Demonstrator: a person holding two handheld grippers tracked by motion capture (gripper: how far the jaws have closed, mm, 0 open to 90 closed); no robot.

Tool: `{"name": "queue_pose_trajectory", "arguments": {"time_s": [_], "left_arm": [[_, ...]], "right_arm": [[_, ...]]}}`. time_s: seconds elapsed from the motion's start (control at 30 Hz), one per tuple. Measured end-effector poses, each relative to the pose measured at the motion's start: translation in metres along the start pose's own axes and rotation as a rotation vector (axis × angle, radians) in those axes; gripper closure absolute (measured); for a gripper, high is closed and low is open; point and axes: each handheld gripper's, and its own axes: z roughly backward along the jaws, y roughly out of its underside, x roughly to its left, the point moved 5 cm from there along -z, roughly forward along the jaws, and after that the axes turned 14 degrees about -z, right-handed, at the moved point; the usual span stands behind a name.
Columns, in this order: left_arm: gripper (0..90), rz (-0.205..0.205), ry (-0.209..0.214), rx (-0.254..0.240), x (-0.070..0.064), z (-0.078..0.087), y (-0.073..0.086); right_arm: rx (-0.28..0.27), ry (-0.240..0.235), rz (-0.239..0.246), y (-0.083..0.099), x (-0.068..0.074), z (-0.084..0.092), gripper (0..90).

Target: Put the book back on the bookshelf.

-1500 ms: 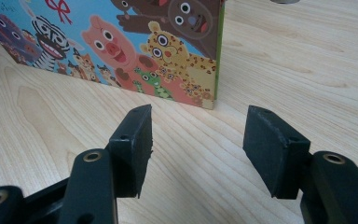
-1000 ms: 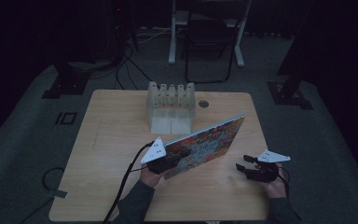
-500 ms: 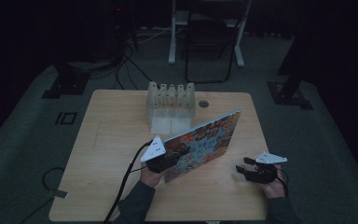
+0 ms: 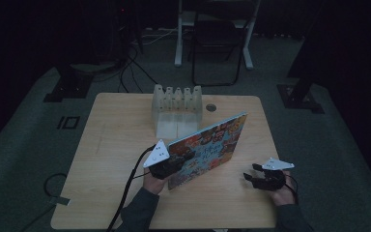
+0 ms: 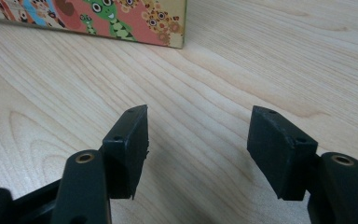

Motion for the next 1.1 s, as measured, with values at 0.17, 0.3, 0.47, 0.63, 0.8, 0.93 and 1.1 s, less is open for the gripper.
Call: {"name": "queue_pose_trajectory", "arguments": {"time_s": [0.17, 0.3, 0.47, 0.63, 0.8, 0.93, 1.1], "left_arm": [[81.2, 0.005, -0.007, 0.007, 0.001, 0.002, -0.002], [81.2, 0.001, -0.012, 0.014, 0.001, 0.004, -0.003], [81.3, -0.005, -0.017, 0.019, 0.000, 0.007, -0.005], [81.3, 0.002, -0.046, 0.021, 0.001, 0.009, -0.005], [81.3, -0.003, -0.050, 0.027, 0.001, 0.013, -0.006], [81.3, -0.005, -0.053, 0.029, 0.001, 0.015, -0.007], [81.3, -0.017, -0.058, 0.036, -0.002, 0.018, -0.008]], "right_arm": [[0.006, 0.007, 0.002, 0.001, -0.001, -0.001, 36.9], [0.005, 0.013, -0.002, 0.001, -0.001, -0.001, 35.9], [0.004, 0.016, -0.005, 0.001, -0.002, -0.001, 34.8], [0.009, 0.029, -0.003, 0.001, -0.002, -0.001, 31.6], [0.029, 0.047, 0.012, 0.002, -0.001, -0.003, 29.7], [0.037, 0.052, 0.019, 0.002, -0.001, -0.004, 29.3], [0.039, 0.056, 0.017, 0.002, -0.001, -0.005, 28.7]]}}
